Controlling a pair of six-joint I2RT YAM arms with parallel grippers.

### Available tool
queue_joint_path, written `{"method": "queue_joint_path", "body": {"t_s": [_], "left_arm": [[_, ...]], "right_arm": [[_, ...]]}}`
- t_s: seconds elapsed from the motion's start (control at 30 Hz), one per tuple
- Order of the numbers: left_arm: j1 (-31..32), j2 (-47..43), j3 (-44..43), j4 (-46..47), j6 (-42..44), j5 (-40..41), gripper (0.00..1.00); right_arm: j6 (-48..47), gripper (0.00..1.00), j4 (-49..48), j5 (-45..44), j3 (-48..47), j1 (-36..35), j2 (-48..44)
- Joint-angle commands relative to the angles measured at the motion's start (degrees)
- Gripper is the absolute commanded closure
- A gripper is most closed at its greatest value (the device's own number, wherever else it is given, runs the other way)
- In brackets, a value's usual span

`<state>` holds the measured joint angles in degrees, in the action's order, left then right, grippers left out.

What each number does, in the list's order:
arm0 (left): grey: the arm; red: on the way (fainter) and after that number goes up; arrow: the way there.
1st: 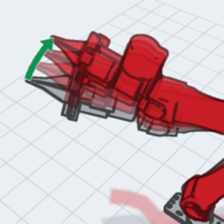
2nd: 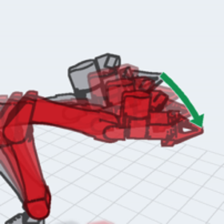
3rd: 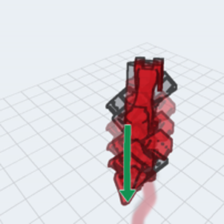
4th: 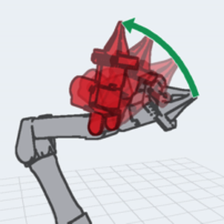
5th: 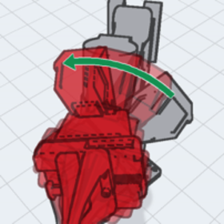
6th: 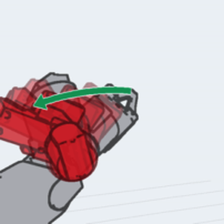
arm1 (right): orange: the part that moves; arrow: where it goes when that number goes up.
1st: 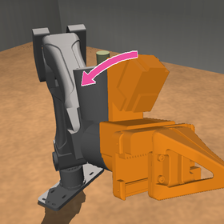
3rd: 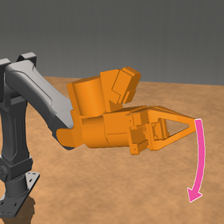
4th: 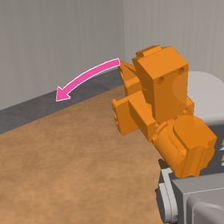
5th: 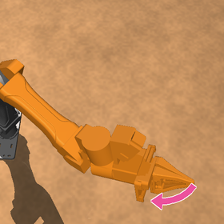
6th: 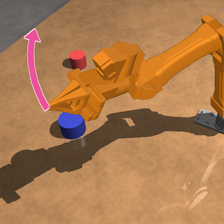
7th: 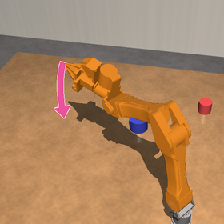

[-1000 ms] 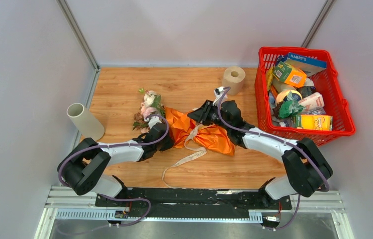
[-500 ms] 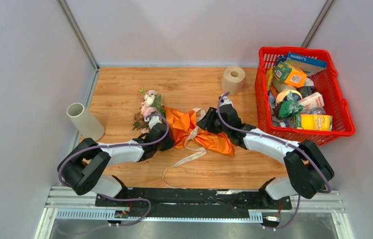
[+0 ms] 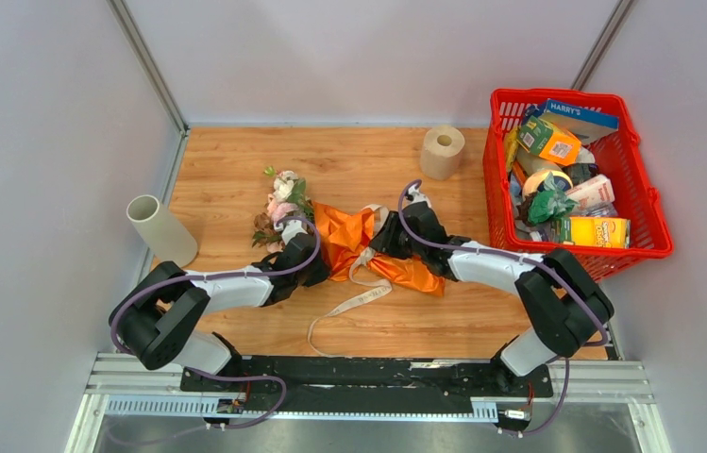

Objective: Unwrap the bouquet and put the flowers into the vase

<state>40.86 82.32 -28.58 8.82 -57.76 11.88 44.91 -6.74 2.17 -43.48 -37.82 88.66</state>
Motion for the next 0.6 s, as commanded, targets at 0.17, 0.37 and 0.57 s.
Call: {"method": "queue_joint_path", "body": {"t_s": [0.17, 0.37, 0.57], "left_arm": [[0.62, 2.75, 0.72, -4.78, 0.8, -1.42, 1.0], [0.62, 2.14, 0.37, -10.3, 0.45, 2.18, 1.0], [0.62, 1.7, 0.72, -12.33, 0.28, 4.12, 1.0]], "right_arm": [[-0.43, 0.78, -3.1, 0.99, -2.57, -0.85, 0.81], [-3.33, 1.0, 1.72, 0.55, -4.94, 4.32, -2.87], [-7.9, 1.0, 8.48, 1.08, -11.26, 8.9, -5.61]]}}
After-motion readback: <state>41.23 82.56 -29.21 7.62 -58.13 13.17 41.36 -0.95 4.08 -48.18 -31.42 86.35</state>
